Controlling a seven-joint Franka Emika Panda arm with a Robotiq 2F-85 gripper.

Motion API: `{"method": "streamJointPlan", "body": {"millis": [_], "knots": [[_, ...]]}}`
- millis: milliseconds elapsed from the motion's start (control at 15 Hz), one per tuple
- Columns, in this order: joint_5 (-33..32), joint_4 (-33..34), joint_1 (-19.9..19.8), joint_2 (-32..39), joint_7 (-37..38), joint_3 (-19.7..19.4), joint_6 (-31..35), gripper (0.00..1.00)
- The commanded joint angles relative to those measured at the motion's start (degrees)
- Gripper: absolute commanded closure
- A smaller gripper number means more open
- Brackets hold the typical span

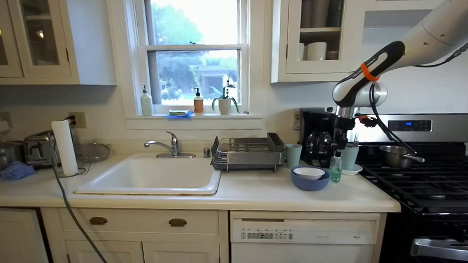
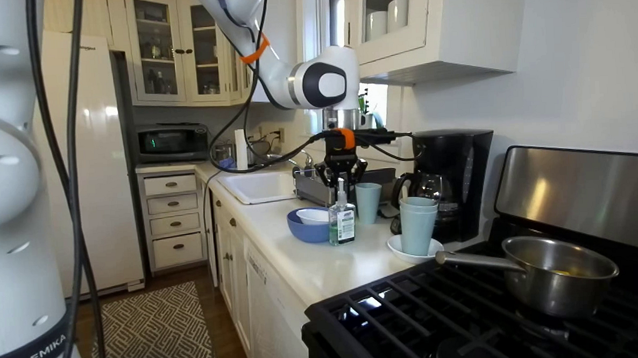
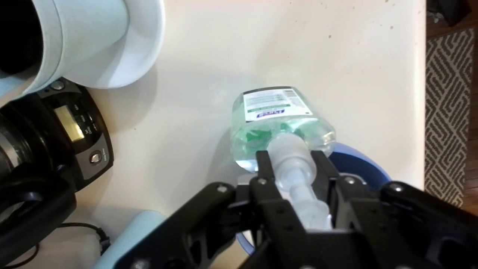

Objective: Move the pump bottle to the left

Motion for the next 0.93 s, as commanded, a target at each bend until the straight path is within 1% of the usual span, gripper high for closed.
{"method": "streamJointPlan", "body": {"millis": [0,867], "knots": [[0.20,0.81,-0.63,0.43,-4.49,0.84,-0.25,0.92],[-0.55,1.91,-0.13,2.32,-10.16,2.10,-1.06,0.92]]}}
